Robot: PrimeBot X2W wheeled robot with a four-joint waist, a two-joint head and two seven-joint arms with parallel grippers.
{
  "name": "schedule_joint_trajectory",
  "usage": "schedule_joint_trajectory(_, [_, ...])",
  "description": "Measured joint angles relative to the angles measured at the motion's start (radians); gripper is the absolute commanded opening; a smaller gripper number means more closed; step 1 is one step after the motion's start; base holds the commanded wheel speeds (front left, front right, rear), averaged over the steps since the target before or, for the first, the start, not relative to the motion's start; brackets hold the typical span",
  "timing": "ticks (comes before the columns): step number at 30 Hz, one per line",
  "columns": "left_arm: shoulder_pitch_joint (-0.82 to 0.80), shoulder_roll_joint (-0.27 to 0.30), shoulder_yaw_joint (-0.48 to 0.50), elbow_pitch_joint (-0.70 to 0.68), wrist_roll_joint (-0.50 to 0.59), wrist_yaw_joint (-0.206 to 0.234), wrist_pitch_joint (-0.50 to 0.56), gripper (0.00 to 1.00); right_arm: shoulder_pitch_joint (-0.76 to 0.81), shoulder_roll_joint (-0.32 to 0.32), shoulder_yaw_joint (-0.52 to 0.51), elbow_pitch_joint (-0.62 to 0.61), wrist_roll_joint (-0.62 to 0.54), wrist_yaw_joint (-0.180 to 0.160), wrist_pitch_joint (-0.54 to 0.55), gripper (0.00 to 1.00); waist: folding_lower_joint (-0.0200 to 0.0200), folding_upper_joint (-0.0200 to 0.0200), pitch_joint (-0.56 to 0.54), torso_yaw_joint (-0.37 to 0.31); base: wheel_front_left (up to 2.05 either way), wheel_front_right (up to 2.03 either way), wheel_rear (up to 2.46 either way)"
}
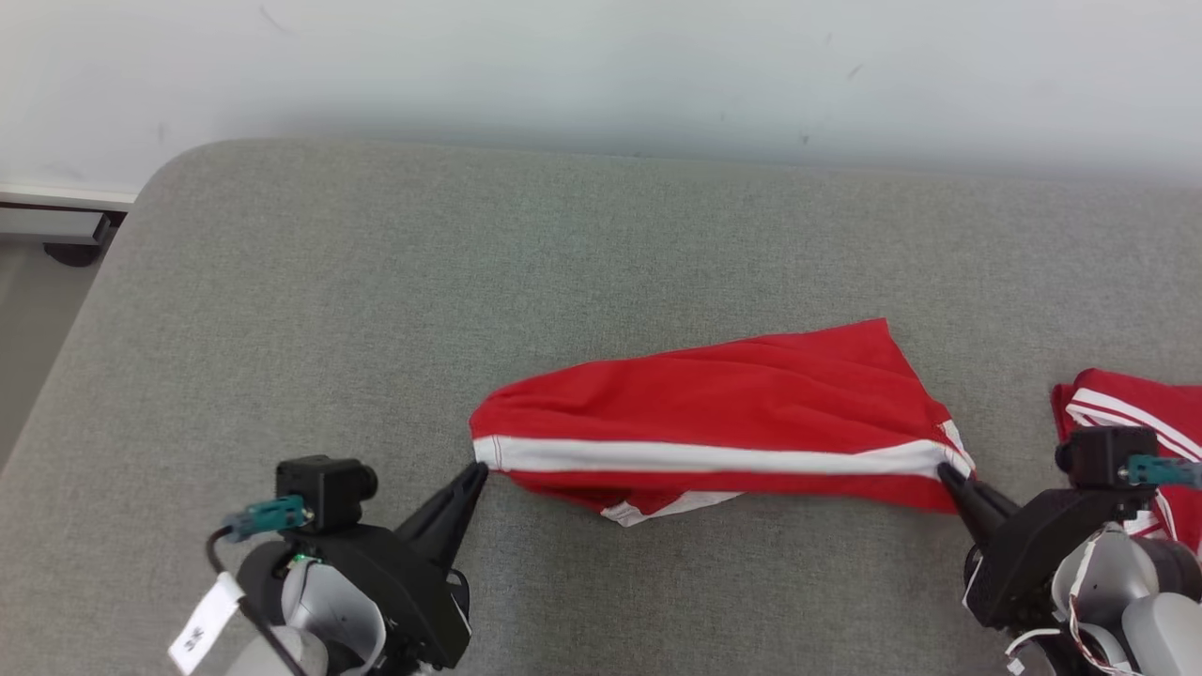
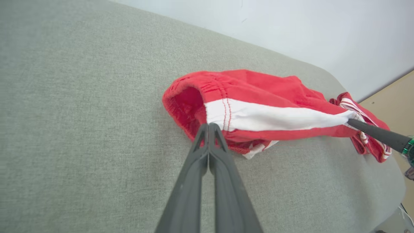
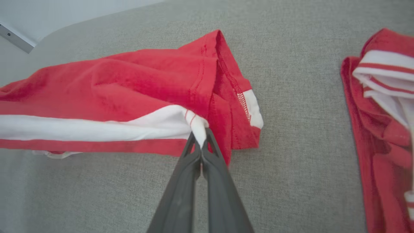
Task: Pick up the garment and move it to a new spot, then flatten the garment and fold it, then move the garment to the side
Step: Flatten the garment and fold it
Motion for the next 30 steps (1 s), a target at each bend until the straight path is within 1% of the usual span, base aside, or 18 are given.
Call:
schedule_joint_trajectory(3, [0.000, -0.001, 0.009, -0.037, 0.000, 0.000, -0.023, 0.00, -0.001, 0.001, -0.017, -0.038, 0.008, 0.004, -0.031, 0.00, 0.0000, 0.0000, -0.006, 0.000, 0.00, 0.00, 0.00])
schedule_joint_trajectory(7, [0.000, -0.007, 0.008, -0.090, 0.000, -0.001, -0.043, 0.00, -0.001, 0.010, -0.030, -0.095, 0.021, 0.020, -0.070, 0.00, 0.0000, 0.0000, -0.013, 0.000, 0.00, 0.00, 0.00])
schedule_joint_trajectory(9, [0.000, -0.008, 0.008, -0.115, -0.001, -0.002, -0.055, 0.00, 0.000, 0.014, -0.036, -0.121, 0.025, 0.022, -0.087, 0.00, 0.0000, 0.0000, -0.016, -0.001, 0.00, 0.00, 0.00])
schedule_joint_trajectory(10, [0.000, -0.009, 0.008, -0.126, -0.001, -0.002, -0.059, 0.00, 0.000, 0.014, -0.039, -0.134, 0.026, 0.029, -0.092, 0.00, 0.0000, 0.0000, -0.018, -0.002, 0.00, 0.00, 0.00])
schedule_joint_trajectory(13, [0.001, -0.010, 0.009, -0.149, -0.002, -0.008, -0.065, 0.00, 0.001, 0.014, -0.044, -0.158, 0.028, 0.030, -0.105, 0.00, 0.0000, 0.0000, -0.020, -0.003, 0.00, 0.00, 0.00])
schedule_joint_trajectory(17, [0.020, -0.012, 0.017, -0.198, -0.012, -0.009, -0.081, 0.00, 0.021, 0.014, -0.055, -0.207, 0.037, 0.041, -0.125, 0.00, 0.0000, 0.0000, -0.024, -0.007, 0.00, 0.00, 0.00])
schedule_joint_trajectory(19, [0.024, -0.016, 0.024, -0.230, -0.037, -0.010, -0.093, 0.00, 0.030, 0.015, -0.067, -0.240, 0.053, 0.044, -0.139, 0.00, 0.0000, 0.0000, -0.024, -0.009, 0.00, 0.00, 0.00])
schedule_joint_trajectory(22, [0.024, -0.030, 0.038, -0.307, -0.063, -0.019, -0.114, 0.00, 0.044, 0.029, -0.097, -0.333, 0.085, 0.048, -0.172, 0.00, 0.0000, 0.0000, -0.024, -0.013, 0.00, 0.00, 0.00])
schedule_joint_trajectory(25, [0.032, -0.039, 0.041, -0.403, -0.099, -0.034, -0.131, 0.00, 0.051, 0.047, -0.129, -0.446, 0.136, 0.064, -0.207, 0.00, 0.0000, 0.0000, -0.025, -0.015, 0.00, 0.00, 0.00])
schedule_joint_trajectory(30, [0.039, -0.040, 0.049, -0.568, -0.151, -0.045, -0.138, 0.00, 0.043, 0.047, -0.202, -0.625, 0.193, 0.072, -0.254, 0.00, -0.0001, -0.0001, -0.020, -0.020, 0.00, 0.00, 0.00])
